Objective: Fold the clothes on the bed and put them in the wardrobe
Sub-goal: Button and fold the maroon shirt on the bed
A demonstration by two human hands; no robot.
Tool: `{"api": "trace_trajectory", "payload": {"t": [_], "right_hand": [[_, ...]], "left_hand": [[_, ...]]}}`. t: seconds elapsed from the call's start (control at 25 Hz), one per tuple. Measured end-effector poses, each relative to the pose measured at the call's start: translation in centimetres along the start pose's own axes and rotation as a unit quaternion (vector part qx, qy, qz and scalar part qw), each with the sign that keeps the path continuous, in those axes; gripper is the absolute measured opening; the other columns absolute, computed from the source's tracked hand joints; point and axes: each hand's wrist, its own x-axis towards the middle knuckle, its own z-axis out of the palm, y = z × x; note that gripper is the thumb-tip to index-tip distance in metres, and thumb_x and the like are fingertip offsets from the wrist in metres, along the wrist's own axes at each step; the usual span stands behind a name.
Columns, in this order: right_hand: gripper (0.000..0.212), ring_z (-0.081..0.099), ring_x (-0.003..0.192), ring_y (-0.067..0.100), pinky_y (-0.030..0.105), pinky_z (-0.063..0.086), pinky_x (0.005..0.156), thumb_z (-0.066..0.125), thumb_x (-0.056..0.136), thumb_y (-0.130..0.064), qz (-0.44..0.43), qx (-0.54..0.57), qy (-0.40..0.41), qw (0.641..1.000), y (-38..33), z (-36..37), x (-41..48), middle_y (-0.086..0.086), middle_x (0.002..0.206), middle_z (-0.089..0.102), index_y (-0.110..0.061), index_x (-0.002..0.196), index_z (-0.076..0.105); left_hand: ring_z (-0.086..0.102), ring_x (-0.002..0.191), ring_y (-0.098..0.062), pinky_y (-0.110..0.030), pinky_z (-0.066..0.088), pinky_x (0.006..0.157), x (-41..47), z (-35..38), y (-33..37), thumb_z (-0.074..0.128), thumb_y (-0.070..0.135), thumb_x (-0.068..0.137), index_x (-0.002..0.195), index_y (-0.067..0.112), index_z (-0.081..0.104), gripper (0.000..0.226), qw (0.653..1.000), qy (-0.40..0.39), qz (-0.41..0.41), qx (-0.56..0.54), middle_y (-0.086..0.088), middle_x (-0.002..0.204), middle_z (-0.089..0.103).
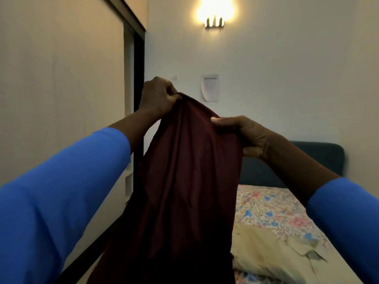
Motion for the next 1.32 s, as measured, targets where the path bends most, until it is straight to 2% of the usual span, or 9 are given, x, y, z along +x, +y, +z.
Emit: {"api": "trace_trajectory", "payload": {"t": [0.28,0.48,0.56,0.68,0.8,0.96,1.12,1.2,1.32], "right_hand": [[0.040,0.071,0.089,0.024,0.040,0.057,0.087,0.076,0.090,-0.038,-0.078,-0.228,0.205,0.949,-2.3,-4.3,-2.0,0.010,0.100,0.078,0.000,0.105,0.075],[0.032,0.075,0.091,0.034,0.048,0.062,0.087,0.085,0.084,-0.021,-0.157,-0.273,0.211,0.925,-1.3,-5.0,-4.2,0.021,0.096,0.077,0.004,0.097,0.071],[0.034,0.071,0.079,0.029,0.048,0.058,0.073,0.082,0.087,-0.035,-0.197,-0.439,0.220,0.848,-2.2,-5.8,-4.7,0.015,0.081,0.073,-0.007,0.080,0.065],[0.052,0.055,0.072,0.021,0.039,0.041,0.067,0.056,0.091,-0.073,-0.113,-0.696,0.276,0.653,-3.0,-9.0,-5.9,-0.003,0.075,0.056,-0.024,0.075,0.047],[0.044,0.058,0.092,0.026,0.039,0.039,0.076,0.044,0.102,-0.062,0.001,-0.621,0.278,0.733,-0.7,-12.6,-6.8,0.002,0.096,0.059,-0.020,0.089,0.050],[0.020,0.056,0.087,0.021,0.035,0.041,0.074,0.062,0.102,-0.024,-0.025,-0.509,0.257,0.821,5.3,-13.3,-7.2,0.008,0.091,0.059,-0.007,0.094,0.055],[0.006,0.063,0.084,0.005,0.023,0.052,0.079,0.067,0.097,-0.004,-0.038,-0.429,0.161,0.888,8.7,-10.0,-7.8,0.003,0.094,0.069,-0.005,0.102,0.068],[0.006,0.069,0.088,0.006,0.022,0.055,0.082,0.072,0.095,-0.011,-0.038,-0.469,0.114,0.875,9.4,-8.5,-7.7,-0.001,0.095,0.074,-0.009,0.101,0.073],[0.009,0.069,0.085,0.012,0.037,0.057,0.080,0.075,0.092,-0.030,-0.050,-0.626,0.106,0.771,9.9,-8.3,-7.7,-0.006,0.090,0.073,-0.021,0.093,0.074]], "left_hand": [[0.065,0.104,-0.015,-0.019,0.046,0.077,2.0,0.9,4.0,0.061,0.015,0.100,0.113,0.021,0.077,0.021,0.986,-0.162,0.021,-0.045,-0.001,0.111,0.074],[0.066,0.085,-0.031,-0.044,0.059,0.077,-2.5,3.5,2.8,0.067,0.001,0.088,0.102,0.013,0.065,0.018,0.963,-0.109,0.166,0.182,-0.010,0.097,0.065],[0.065,0.077,-0.033,-0.048,0.059,0.072,-4.0,4.3,1.6,0.064,0.000,0.088,0.094,0.011,0.060,0.012,0.959,-0.103,0.163,0.209,-0.012,0.087,0.063],[0.066,0.076,-0.032,-0.044,0.060,0.076,-5.2,4.3,-1.2,0.061,-0.001,0.088,0.081,0.008,0.067,0.013,0.987,-0.075,0.015,0.140,-0.013,0.080,0.067],[0.054,0.066,-0.026,-0.037,0.047,0.062,-8.1,3.5,-2.0,0.043,-0.011,0.083,0.067,0.009,0.058,0.029,0.961,-0.100,-0.198,-0.168,-0.008,0.066,0.059],[0.066,0.069,-0.015,-0.031,0.045,0.057,-16.4,6.9,1.3,0.055,0.010,0.100,0.101,0.013,0.065,0.011,0.908,-0.248,-0.193,-0.278,-0.001,0.080,0.072],[0.070,0.104,-0.010,-0.031,0.060,0.084,-24.0,13.0,5.7,0.076,0.037,0.092,0.133,0.025,0.058,0.046,0.843,-0.335,-0.186,-0.377,0.003,0.115,0.071],[0.072,0.101,-0.011,-0.031,0.060,0.086,-26.0,15.7,7.5,0.079,0.029,0.089,0.128,0.024,0.062,0.043,0.841,-0.312,-0.164,-0.411,0.004,0.111,0.074],[0.068,0.089,-0.013,-0.030,0.055,0.078,-26.5,17.7,8.3,0.073,0.018,0.089,0.115,0.020,0.070,0.026,0.940,-0.205,-0.059,-0.267,0.005,0.101,0.072]]}}
